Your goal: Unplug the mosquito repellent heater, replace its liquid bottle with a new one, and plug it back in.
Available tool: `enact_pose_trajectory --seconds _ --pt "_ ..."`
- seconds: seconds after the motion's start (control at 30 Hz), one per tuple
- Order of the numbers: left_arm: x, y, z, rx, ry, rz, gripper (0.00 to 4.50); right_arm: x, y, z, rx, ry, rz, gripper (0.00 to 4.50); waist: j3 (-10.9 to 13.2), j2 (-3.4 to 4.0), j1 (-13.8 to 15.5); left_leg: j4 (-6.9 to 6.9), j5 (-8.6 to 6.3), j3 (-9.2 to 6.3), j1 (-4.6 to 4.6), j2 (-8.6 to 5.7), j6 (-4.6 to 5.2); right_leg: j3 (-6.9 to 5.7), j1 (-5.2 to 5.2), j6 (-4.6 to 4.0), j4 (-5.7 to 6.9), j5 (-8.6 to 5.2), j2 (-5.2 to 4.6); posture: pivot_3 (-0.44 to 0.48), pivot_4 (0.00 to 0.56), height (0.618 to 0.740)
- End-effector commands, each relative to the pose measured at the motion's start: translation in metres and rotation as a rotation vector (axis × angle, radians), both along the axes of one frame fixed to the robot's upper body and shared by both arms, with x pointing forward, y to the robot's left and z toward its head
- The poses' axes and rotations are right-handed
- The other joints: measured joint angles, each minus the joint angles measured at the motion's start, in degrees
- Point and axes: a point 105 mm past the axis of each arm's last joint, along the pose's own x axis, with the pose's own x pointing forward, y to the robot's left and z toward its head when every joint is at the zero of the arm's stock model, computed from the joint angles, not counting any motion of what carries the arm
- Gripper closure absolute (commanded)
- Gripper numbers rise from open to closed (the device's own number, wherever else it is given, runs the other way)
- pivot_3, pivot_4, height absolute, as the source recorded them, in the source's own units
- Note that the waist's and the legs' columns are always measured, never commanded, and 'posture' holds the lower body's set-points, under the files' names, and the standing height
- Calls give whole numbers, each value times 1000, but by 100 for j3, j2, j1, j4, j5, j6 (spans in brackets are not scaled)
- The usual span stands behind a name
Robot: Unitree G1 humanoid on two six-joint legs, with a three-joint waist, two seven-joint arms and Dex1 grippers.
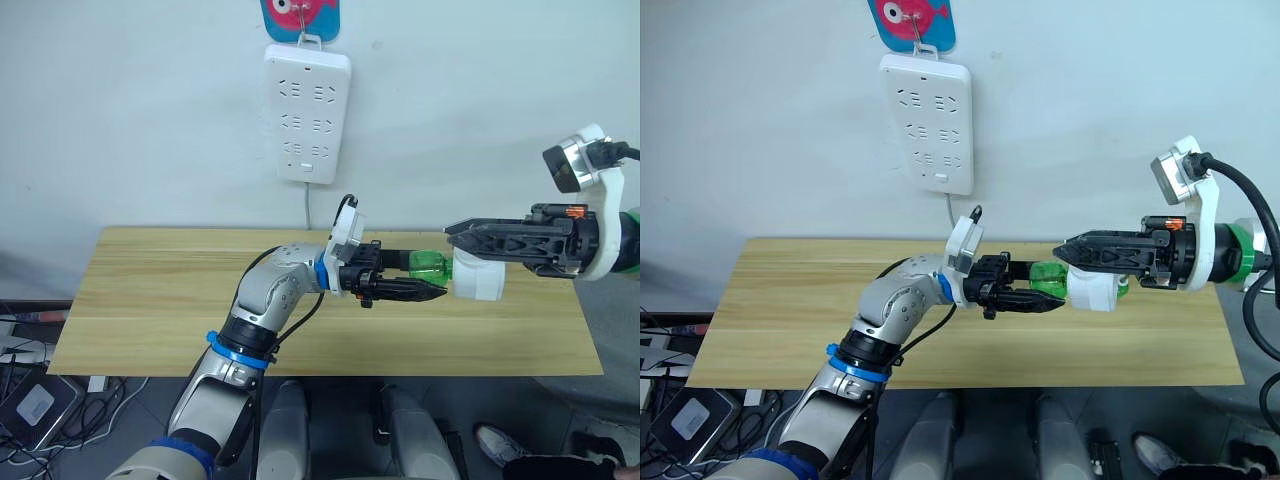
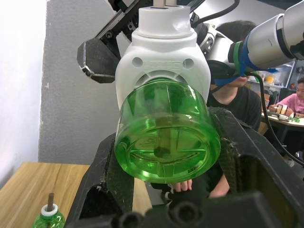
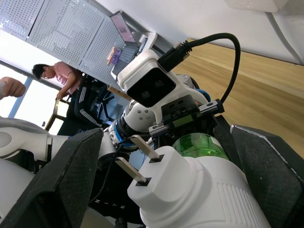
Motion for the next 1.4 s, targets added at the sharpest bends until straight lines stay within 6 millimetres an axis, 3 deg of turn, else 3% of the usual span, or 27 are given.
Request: enact_pose_trajectory --seconds 0.03,0.73,0.9,1.0,1.1,1.17,1.4 --pt "-2 -1 11 -36 -34 -7 2254 -3 1 8 21 -32 -3 11 0 0 0 0 0 0 0 0 0 0 0 0 0 0 0 145 316 740" --pt "-8 0 9 -28 -19 -39 2254 44 -15 15 141 -16 -280 11 0 0 -6 -1 0 -1 0 -1 0 -1 -1 -5 2 3 0 146 318 740" --pt "-8 1 9 -27 -15 -41 2254 53 -27 17 156 2 -356 11 0 0 -6 -4 0 0 -1 -1 0 -1 -1 -24 -1 14 0 150 317 740" --pt "-9 3 10 -25 -11 -47 2254 50 -43 1 66 35 -421 11 0 0 15 -4 0 0 -2 -1 0 -1 -2 -24 -2 14 0 150 317 740" --pt "-10 5 12 -22 -10 -53 2254 40 -51 -21 -3 75 -426 534 0 0 12 -8 -1 -4 -6 -2 1 -4 -2 -24 -9 14 -1 154 314 740" --pt "-9 7 14 -19 -10 -53 2254 34 -54 -32 -29 89 -423 1129 0 0 1 -7 -2 -2 -6 -2 3 -3 -2 -25 -8 14 -1 154 314 740" --pt "0 11 15 -13 6 -18 2254 5 -35 -55 -37 140 -312 3669 -1 1 -15 -4 -1 0 6 5 3 1 -3 0 11 -1 6 162 309 740"
